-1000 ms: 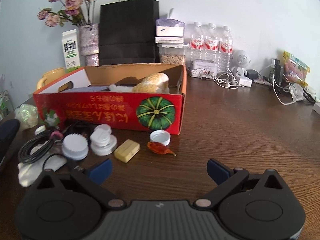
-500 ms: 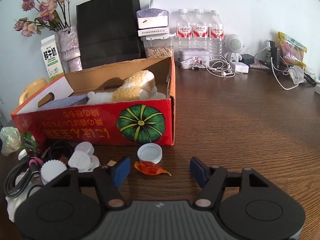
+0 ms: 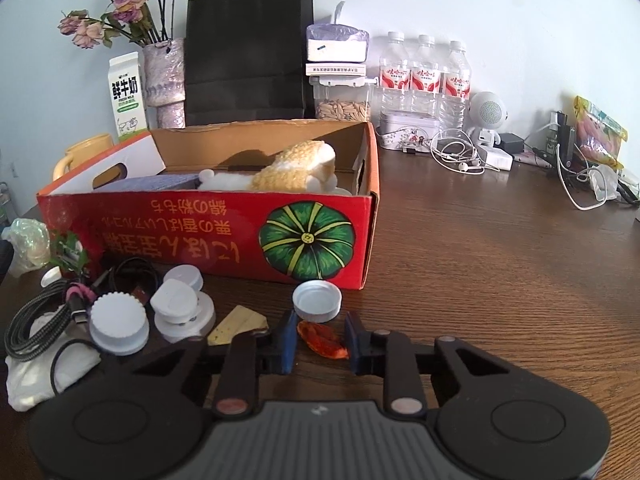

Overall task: Organize objects
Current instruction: 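Grasp the small orange translucent item with the right tool, then carry the navy case and orange item into the red box and open both tools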

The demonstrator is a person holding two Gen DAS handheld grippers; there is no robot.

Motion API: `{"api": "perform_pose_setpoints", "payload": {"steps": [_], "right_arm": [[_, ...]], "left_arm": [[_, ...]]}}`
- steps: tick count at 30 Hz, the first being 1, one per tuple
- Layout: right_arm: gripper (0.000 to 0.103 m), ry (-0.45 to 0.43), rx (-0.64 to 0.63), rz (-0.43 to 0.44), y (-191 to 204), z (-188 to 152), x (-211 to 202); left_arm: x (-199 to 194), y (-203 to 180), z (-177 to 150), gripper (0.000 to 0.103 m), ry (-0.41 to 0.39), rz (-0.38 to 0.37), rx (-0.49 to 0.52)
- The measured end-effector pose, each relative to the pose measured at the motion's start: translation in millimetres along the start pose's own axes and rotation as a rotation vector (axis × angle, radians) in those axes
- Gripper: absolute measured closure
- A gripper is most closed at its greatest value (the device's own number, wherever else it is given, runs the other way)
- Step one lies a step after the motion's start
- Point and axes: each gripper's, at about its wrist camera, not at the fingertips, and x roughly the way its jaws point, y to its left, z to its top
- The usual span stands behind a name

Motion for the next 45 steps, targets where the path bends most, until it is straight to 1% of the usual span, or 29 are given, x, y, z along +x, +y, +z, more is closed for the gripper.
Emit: {"api": "perform_pose_setpoints", "payload": {"steps": [1, 6, 7, 9, 10, 15, 17, 19, 21, 27, 31, 36, 41, 45], "right_arm": [[0.089, -0.005, -0.005, 0.003, 0.7, -0.7, -1.4], [0.089, -0.014, -0.009, 0.007, 0.6, -3.4, -6.8], [0.086, -0.009, -0.008, 0.006, -0.2, -4.0, -7.1], [0.084, -0.003, -0.002, 0.003, -2.6, -5.1, -8.3], [0.081, -0.011, -0.003, 0.004, -3.7, -6.0, -10.3], [0.080, 0.009, -0.013, 0.012, -7.0, -10.1, -12.7], [0.082, 0.011, -0.020, 0.016, -6.9, -10.8, -13.0], [0.089, 0.009, -0.025, 0.025, -6.3, -11.0, -13.0], [0.090, 0.001, -0.030, 0.024, -5.3, -11.3, -14.4], [0.091, -0.072, -0.032, 0.024, -4.8, -5.0, -28.4], [0.091, -0.116, -0.047, 0.034, -1.5, 8.5, -36.8], [0.091, -0.167, -0.076, 0.066, 9.3, 31.4, -42.4], [0.091, -0.207, -0.110, 0.097, 25.3, 54.9, -39.2], [0.091, -0.224, -0.130, 0.120, 38.6, 72.3, -29.8]], "left_arm": [[-0.5, -0.6, 0.1, 0.038, -0.001, -0.002, 0.002], [-2.2, -2.0, 0.4, 0.038, -0.004, -0.007, 0.006], [-2.1, -2.7, 0.5, 0.038, -0.004, -0.008, 0.007], [-2.8, -3.2, 0.2, 0.038, -0.004, -0.008, 0.010], [-2.8, -3.4, 0.3, 0.038, -0.004, -0.007, 0.009], [-2.6, -3.9, 0.1, 0.038, -0.003, -0.010, 0.008], [-3.1, -4.6, 0.3, 0.038, -0.003, -0.013, 0.012], [-3.6, -5.7, 0.6, 0.038, -0.005, -0.013, 0.014], [-4.2, -6.4, 1.7, 0.038, -0.009, -0.013, 0.016], [-4.3, -12.0, 10.3, 0.038, -0.027, -0.028, 0.034], [-2.6, -18.4, 24.1, 0.038, -0.052, -0.051, 0.046], [6.3, -30.9, 50.1, 0.038, -0.083, -0.082, 0.066], [23.8, -45.7, 80.2, 0.038, -0.105, -0.114, 0.082], [43.2, -57.8, 100.9, 0.038, -0.107, -0.143, 0.092]]}}
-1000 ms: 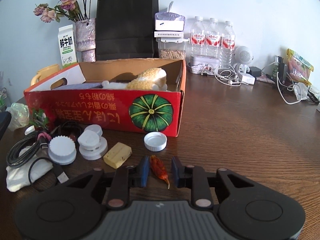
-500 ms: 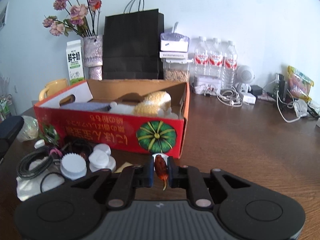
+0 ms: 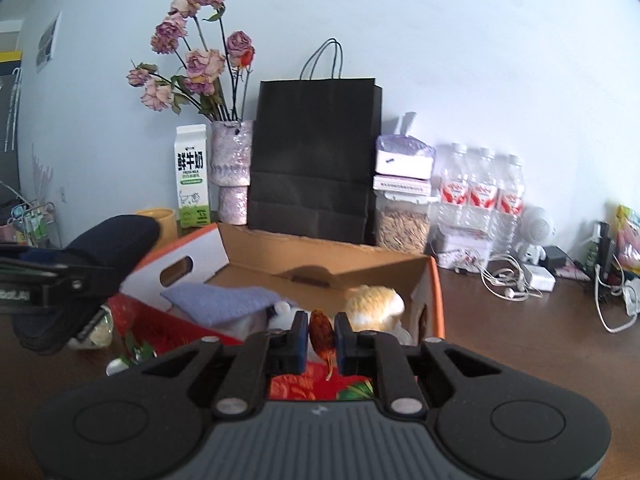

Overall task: Organize objects
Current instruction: 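Carry the navy case and orange item into the red box and open both tools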

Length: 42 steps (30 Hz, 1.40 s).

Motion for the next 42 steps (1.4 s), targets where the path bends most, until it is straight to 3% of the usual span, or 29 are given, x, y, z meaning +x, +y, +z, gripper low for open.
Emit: {"api": "perform_pose_setpoints", "payload": {"steps": [9, 21, 23, 24, 25, 26, 28, 42], "right_arm": [[0.090, 0.009, -0.009, 0.006, 3.1, 24.2, 54.9], [0.090, 0.053, 0.007, 0.017, -2.7, 27.8, 117.6], [0.089, 0.058, 0.010, 0.018, -3.0, 26.8, 118.5], [0.088, 0.059, 0.013, 0.016, -3.5, 26.2, 118.1], [0.071, 0.064, 0.015, 0.011, -3.9, 26.2, 117.9], [0.040, 0.070, 0.020, 0.005, -4.7, 25.9, 117.6], [0.001, 0.075, 0.031, -0.005, -6.2, 24.0, 117.4], [0.000, 0.065, 0.029, -0.010, -5.0, 24.2, 113.2]], "left_arm": [[63.1, -6.4, 24.5, 0.038, -0.002, -0.016, 0.001], [119.0, 10.7, 21.4, 0.037, 0.033, 0.005, -0.012], [120.2, 12.5, 21.0, 0.030, 0.041, -0.005, -0.025], [119.0, 13.4, 20.8, 0.013, 0.032, 0.000, -0.035], [117.2, 13.3, 21.2, 0.000, 0.022, 0.017, -0.033], [114.2, 12.8, 21.1, 0.000, 0.001, 0.041, -0.030], [112.1, 13.2, 22.5, 0.000, -0.008, 0.062, -0.031], [105.3, 12.1, 26.0, 0.000, -0.017, 0.056, -0.038]]}}
